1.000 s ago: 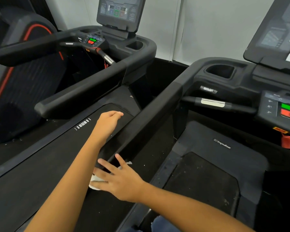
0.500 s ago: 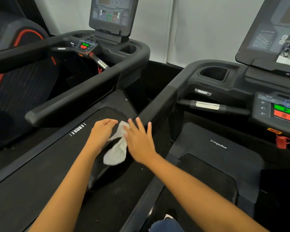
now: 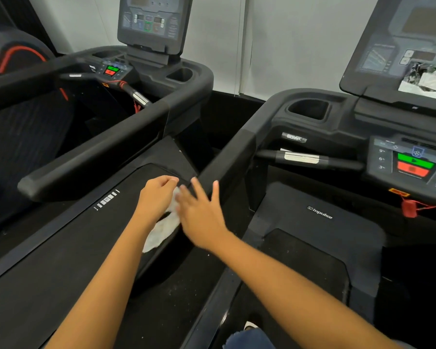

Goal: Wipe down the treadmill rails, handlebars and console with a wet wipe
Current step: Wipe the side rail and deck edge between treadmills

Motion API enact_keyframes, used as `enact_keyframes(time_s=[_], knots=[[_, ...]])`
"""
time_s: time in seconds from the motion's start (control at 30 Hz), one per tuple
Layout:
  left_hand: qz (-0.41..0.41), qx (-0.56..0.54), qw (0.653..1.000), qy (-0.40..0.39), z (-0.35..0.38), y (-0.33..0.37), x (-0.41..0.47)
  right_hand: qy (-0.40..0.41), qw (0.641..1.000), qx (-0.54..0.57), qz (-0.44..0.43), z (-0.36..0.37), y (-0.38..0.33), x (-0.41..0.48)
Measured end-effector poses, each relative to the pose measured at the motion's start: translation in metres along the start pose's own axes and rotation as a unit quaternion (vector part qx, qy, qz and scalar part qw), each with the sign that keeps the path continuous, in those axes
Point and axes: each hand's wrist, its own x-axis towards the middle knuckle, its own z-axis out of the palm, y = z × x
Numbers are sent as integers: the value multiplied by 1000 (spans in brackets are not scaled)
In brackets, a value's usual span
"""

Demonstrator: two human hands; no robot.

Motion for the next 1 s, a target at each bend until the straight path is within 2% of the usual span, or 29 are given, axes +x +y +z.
enact_keyframes(time_s=[0.1,0.17,0.23,0.3,0.4,0.5,0.63,0.7,0.73,0.77,0.8,0.87,0.93,1.0], knots=[[1,21,1000,-6,1,-3,1,-45,992,7,118,-9,24,27],[-6,22,1000,-5,2,-6,2,-50,990,27,131,-14,10,25],[-14,15,1000,-2,3,-6,3,-27,993,72,87,-15,-19,2],[-25,16,1000,-6,6,-7,4,-18,995,99,-6,-11,-46,-35],[-47,31,998,-31,10,-9,5,-3,996,62,-65,1,-40,-53],[-42,28,998,-36,14,-10,5,-7,999,39,-12,2,-2,-22],[-22,87,996,-23,24,-4,-2,-51,989,59,124,-7,52,22],[-12,107,994,-5,31,-1,-3,-38,972,140,183,-9,62,31],[-7,108,994,5,35,1,-2,-8,950,230,213,-11,63,32],[1,103,995,17,39,4,-2,36,910,333,243,-16,62,32],[16,90,995,30,44,8,-3,87,856,432,271,-22,61,30],[62,49,996,46,55,21,-4,164,753,545,329,-38,61,23],[94,5,995,28,72,36,-5,177,642,637,388,-47,71,19],[90,-20,995,-22,95,50,0,150,516,725,431,-52,86,14]])
